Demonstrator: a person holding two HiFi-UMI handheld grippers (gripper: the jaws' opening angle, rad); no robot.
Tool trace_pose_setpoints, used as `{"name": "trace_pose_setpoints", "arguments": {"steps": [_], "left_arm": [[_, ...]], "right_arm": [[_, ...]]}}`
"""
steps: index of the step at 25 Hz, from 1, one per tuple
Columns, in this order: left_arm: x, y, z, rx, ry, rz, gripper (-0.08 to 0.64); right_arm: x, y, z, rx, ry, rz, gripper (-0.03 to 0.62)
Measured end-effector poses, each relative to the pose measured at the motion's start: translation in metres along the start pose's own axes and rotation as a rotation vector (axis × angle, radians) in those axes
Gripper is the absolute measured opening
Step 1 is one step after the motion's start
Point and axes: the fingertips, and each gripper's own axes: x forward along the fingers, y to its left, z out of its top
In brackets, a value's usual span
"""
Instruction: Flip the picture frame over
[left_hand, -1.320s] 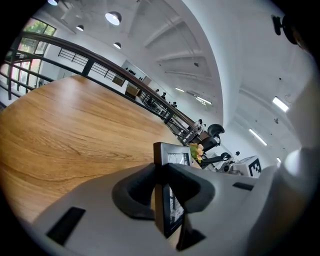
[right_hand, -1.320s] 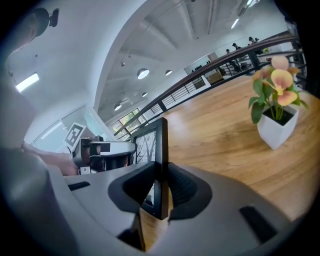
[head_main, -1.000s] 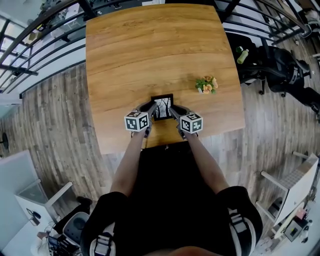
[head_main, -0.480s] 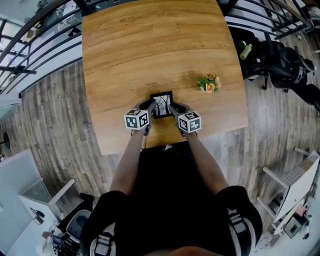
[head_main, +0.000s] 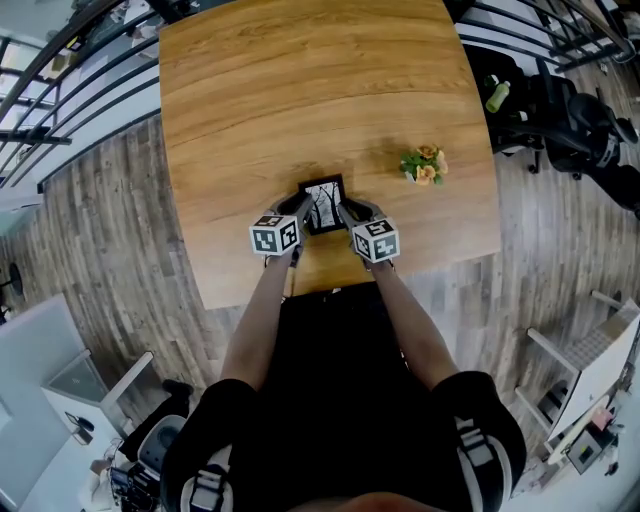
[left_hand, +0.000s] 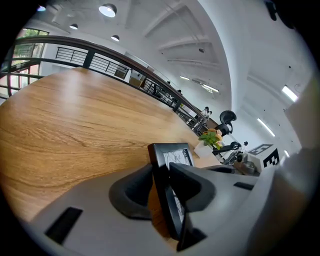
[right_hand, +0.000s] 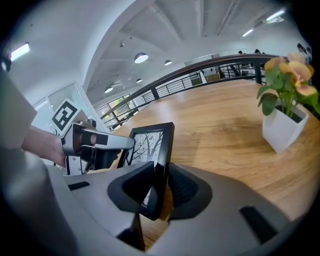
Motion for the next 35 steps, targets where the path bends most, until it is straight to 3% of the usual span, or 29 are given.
{"name": "trace_pose_setpoints", "arguments": {"steps": [4, 10, 24, 35], "left_arm": [[0.005, 0.006, -0.003, 0.015, 0.011, 0.024, 0.115], [0.01, 0.01, -0.003, 0.03, 0.019, 0.044, 0.123], [0.021, 0.015, -0.008, 0.208, 0.063, 0.15, 0.133], [0.023, 0.018, -0.01, 0.231, 0.085, 0.165, 0.14]], "right_arm": [[0.004, -0.001, 0.0, -0.05, 0.017, -0.027, 0.1], [0.007, -0.003, 0.0, -0.052, 0.027, -0.049, 0.1], [0.014, -0.008, -0.004, -0.077, 0.05, -0.067, 0.103], [0.015, -0.008, -0.005, -0.109, 0.066, -0.064, 0.107]]}}
